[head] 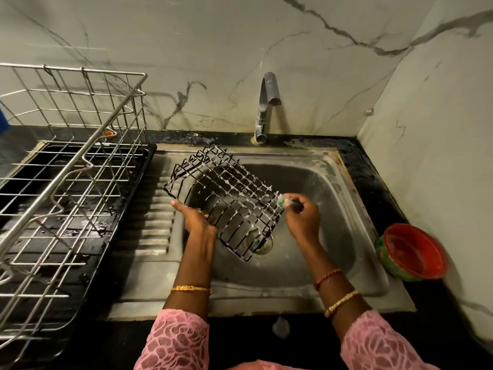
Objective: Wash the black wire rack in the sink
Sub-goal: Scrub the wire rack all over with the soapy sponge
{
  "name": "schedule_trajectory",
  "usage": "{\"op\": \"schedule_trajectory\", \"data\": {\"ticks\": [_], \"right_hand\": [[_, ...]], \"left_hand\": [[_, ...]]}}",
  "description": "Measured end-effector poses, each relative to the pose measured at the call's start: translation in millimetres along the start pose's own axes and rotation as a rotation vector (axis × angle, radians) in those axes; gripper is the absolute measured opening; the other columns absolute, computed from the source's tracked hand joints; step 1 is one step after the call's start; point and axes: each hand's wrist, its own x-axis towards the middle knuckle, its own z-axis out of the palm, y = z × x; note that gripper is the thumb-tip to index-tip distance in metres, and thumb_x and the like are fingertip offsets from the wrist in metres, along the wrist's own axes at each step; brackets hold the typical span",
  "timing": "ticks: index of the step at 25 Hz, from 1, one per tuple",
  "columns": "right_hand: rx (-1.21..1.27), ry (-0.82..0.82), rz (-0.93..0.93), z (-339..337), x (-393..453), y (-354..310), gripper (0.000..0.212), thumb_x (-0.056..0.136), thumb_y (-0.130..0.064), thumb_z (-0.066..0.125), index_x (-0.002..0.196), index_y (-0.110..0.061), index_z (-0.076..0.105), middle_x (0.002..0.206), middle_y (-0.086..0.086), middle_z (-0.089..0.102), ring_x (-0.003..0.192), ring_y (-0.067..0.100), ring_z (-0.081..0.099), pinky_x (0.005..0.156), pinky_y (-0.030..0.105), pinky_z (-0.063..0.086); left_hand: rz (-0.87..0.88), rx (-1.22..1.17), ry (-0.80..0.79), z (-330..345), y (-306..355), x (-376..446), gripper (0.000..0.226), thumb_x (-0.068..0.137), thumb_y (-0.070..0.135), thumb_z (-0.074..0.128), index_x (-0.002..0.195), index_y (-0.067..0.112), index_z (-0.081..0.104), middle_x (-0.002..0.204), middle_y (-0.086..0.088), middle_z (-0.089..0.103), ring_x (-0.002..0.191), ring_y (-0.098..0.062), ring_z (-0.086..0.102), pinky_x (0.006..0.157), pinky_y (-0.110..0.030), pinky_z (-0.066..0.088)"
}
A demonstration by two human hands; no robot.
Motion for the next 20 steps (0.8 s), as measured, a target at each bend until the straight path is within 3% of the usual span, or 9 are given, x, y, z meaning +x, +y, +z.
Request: {"op": "schedule_trajectory", "data": {"ticks": [3,6,10,12,14,17,19,20], "right_hand": [[0.042,-0.063,0.005,5,-50,2,0.028,0.080,0.005,0.061,0.087,-0.021,0.064,0.097,0.005,0.065,0.083,0.010,0.062,0.068,0.006,0.045],[0.134,-0.174,-0.002,-1,-87,-5,0.030,0.076,0.007,0.065,0.092,-0.018,0.061,0.094,-0.002,0.065,0.077,-0.002,0.062,0.065,0.007,0.048],[0.100,-0.163,0.039,-4,-50,-16,0.025,0.076,0.003,0.066,0.086,-0.019,0.062,0.082,-0.009,0.063,0.068,0.001,0.059,0.056,0.005,0.044],[0.057,-0.168,0.122,-5,-30,-15,0.016,0.079,-0.001,0.065,0.084,-0.016,0.063,0.078,-0.006,0.063,0.065,0.005,0.058,0.055,0.010,0.044],[0.036,-0.198,0.166,-6,-30,-9,0.012,0.079,-0.003,0.064,0.083,-0.015,0.062,0.077,-0.004,0.063,0.064,0.007,0.058,0.056,0.014,0.045],[0.048,-0.193,0.106,0,-60,-1,0.016,0.075,0.003,0.067,0.085,-0.009,0.062,0.081,0.000,0.065,0.064,0.001,0.058,0.055,0.006,0.043],[0.082,-0.164,0.032,2,-74,4,0.021,0.072,0.008,0.066,0.081,-0.011,0.062,0.086,0.007,0.067,0.068,0.004,0.061,0.062,0.010,0.047],[0.089,-0.175,-0.009,3,-76,5,0.025,0.071,0.008,0.066,0.079,-0.015,0.062,0.089,0.008,0.066,0.071,0.005,0.062,0.065,0.013,0.049]], "left_hand": [[0.018,-0.043,0.058,-1,0,0,0.092,0.084,0.078,0.023,0.150,0.014,0.020,0.155,-0.012,0.027,0.142,-0.032,0.026,0.115,-0.053,0.020],[0.066,-0.017,0.044,-5,-1,-5,0.091,0.086,0.076,0.019,0.151,0.012,0.019,0.156,-0.012,0.025,0.143,-0.031,0.025,0.116,-0.049,0.020],[0.065,-0.056,0.094,-2,1,-3,0.095,0.083,0.077,0.030,0.145,0.005,0.033,0.145,-0.016,0.044,0.133,-0.030,0.043,0.112,-0.044,0.033],[0.094,-0.056,0.116,4,0,-10,0.092,0.083,0.076,0.035,0.141,0.003,0.038,0.122,-0.011,0.061,0.107,-0.023,0.060,0.092,-0.035,0.049],[0.135,-0.047,0.176,9,-2,-18,0.084,0.084,0.074,0.038,0.129,0.003,0.049,0.087,-0.002,0.061,0.072,-0.014,0.056,0.063,-0.026,0.049],[0.182,-0.001,0.229,12,1,-19,0.073,0.083,0.076,0.035,0.106,0.009,0.055,0.079,-0.001,0.056,0.065,-0.014,0.050,0.056,-0.027,0.042],[0.198,0.034,0.247,13,3,-18,0.062,0.085,0.074,0.034,0.078,0.013,0.047,0.070,0.001,0.047,0.059,-0.012,0.042,0.052,-0.026,0.036],[0.198,0.042,0.255,14,3,-20,0.060,0.086,0.073,0.035,0.073,0.014,0.043,0.068,0.002,0.044,0.058,-0.011,0.040,0.052,-0.026,0.034]]}}
